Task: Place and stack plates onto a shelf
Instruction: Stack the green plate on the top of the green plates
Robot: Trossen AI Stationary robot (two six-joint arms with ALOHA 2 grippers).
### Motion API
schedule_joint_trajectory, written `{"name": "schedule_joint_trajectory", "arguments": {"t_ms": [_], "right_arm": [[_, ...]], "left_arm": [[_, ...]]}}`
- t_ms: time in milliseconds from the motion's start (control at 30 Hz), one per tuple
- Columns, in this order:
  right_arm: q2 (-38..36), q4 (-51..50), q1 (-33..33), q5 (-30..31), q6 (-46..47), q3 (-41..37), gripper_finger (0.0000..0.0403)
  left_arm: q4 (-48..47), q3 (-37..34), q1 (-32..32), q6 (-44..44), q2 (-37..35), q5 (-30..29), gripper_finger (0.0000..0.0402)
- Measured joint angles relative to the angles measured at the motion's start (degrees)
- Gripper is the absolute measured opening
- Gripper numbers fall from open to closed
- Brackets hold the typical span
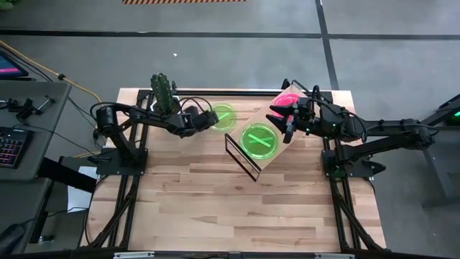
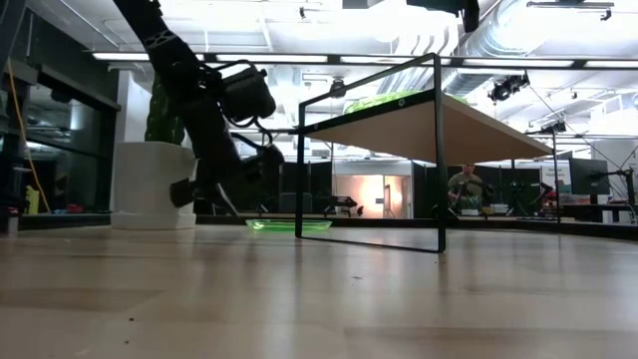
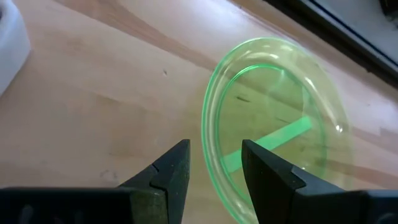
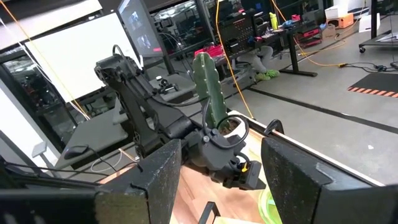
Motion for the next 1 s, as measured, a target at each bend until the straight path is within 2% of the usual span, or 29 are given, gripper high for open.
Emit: {"name": "schedule_joint_trajectory", "arguments": {"t_ms": [167, 333, 533, 667, 767, 933, 1000], "right_arm": [[0.0, 0.0, 0.0, 0.0, 0.0, 0.0, 0.0204], [0.0, 0.0, 0.0, 0.0, 0.0, 0.0, 0.0204], [0.0, -0.17, 0.0, 0.0, 0.37, 0.0, 0.0204], [0.0, -0.22, 0.0, 0.0, 0.43, 0.0, 0.0204], [0.0, -0.22, 0.0, 0.0, 0.42, 0.0, 0.0204], [0.0, -0.22, 0.0, 0.0, 0.44, 0.0, 0.0204], [0.0, -0.22, 0.0, 0.0, 0.44, 0.0, 0.0204]], "left_arm": [[-0.45, 0.0, 0.02, -0.01, 0.54, -0.88, 0.0133], [1.37, 0.11, 0.18, -1.44, 4.57, 0.84, 0.0133], [3.39, 0.15, -1.61, -4.74, 6.2, -3.68, 0.0133], [4.55, 0.09, -1.1, -4.42, 6.27, -2.96, 0.0126], [4.23, 0.11, -0.4, -3.62, 6.27, -2.34, 0.0102], [4.71, 0.04, 0.72, -0.74, 6.38, -0.6, 0.0017], [5.15, 0.04, 0.84, -0.17, 6.43, -0.56, 0.0008]]}}
